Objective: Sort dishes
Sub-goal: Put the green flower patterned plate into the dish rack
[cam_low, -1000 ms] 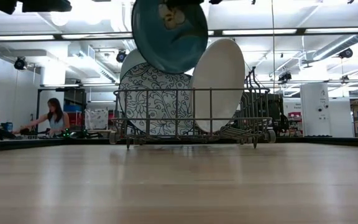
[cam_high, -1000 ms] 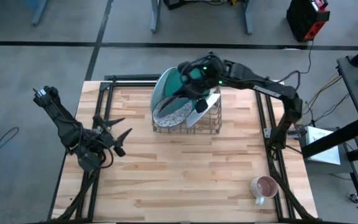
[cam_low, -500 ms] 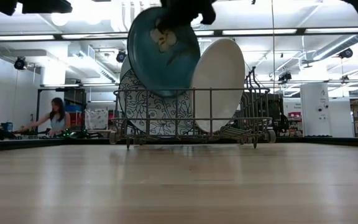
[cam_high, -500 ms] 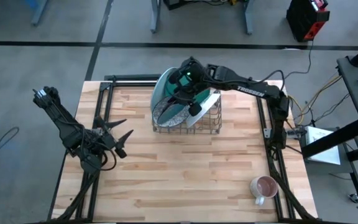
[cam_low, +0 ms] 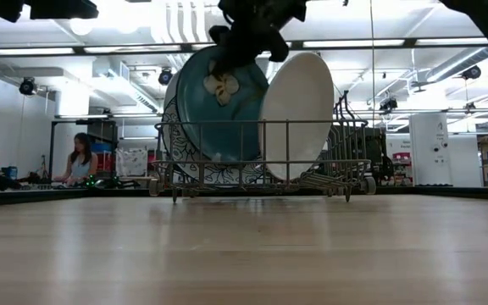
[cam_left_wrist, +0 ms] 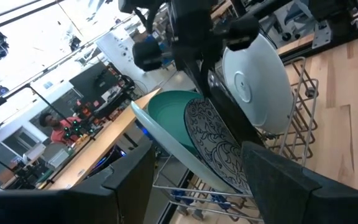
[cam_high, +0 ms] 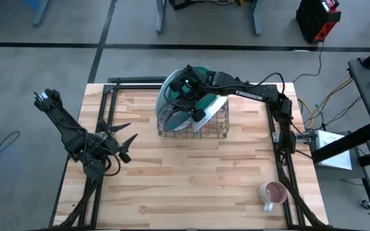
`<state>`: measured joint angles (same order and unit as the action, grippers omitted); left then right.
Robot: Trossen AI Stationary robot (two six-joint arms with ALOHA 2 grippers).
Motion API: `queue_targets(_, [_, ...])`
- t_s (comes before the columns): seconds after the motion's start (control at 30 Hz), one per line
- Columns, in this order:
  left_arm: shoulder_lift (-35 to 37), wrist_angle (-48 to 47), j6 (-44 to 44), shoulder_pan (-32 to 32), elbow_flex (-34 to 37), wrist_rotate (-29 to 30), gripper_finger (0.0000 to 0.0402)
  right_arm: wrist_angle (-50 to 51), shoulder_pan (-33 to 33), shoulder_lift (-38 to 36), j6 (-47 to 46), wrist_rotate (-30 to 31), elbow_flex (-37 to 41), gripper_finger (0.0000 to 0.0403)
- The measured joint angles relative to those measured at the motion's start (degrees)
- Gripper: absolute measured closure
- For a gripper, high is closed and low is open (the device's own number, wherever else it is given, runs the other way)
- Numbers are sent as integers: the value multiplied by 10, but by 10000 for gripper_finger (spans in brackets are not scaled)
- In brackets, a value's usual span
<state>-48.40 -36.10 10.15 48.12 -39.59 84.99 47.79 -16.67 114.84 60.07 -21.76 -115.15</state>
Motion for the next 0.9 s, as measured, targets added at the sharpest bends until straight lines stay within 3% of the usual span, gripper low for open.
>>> queue_targets(0.67, [0,0,2,0,0,0,172,-3,2,6,-5,6,18,393])
queue_targets(0.9, [0,0,2,0,0,0,172,-1,2,5,-6,3,19,347])
